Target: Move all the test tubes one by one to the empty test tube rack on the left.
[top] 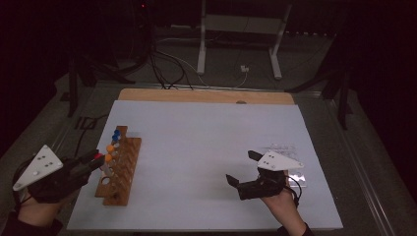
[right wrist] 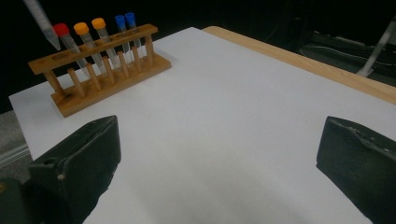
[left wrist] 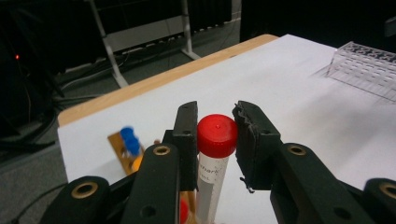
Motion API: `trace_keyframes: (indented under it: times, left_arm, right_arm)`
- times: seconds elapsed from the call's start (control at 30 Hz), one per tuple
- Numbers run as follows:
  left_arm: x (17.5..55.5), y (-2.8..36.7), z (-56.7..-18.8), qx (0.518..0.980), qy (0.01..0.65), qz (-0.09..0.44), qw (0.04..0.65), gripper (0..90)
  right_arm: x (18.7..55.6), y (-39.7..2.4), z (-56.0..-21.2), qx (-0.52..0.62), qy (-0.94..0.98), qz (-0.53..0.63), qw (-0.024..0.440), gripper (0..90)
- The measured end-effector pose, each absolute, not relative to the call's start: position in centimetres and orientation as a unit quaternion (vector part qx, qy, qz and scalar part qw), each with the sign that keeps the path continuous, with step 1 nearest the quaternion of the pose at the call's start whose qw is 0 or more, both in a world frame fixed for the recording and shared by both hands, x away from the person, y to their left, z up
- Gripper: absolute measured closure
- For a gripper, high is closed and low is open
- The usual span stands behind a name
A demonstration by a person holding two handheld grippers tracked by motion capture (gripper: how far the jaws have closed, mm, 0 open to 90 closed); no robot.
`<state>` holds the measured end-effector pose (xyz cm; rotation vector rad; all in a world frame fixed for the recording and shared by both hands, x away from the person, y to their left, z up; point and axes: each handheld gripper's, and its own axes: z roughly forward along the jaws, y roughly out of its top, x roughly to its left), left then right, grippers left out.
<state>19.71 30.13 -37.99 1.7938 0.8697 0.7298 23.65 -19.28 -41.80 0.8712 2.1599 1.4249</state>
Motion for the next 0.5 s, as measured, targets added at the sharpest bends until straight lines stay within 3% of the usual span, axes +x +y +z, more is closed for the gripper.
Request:
trace_keyframes:
  times: [0.5]
  left_arm:
    - [20.1,31.2,-43.1,0.739,0.405,0.272,0.464,71.9]
  right_arm:
    - [23.7,-19.4,-41.8,0.313,0.775,0.510,0.204,0.0]
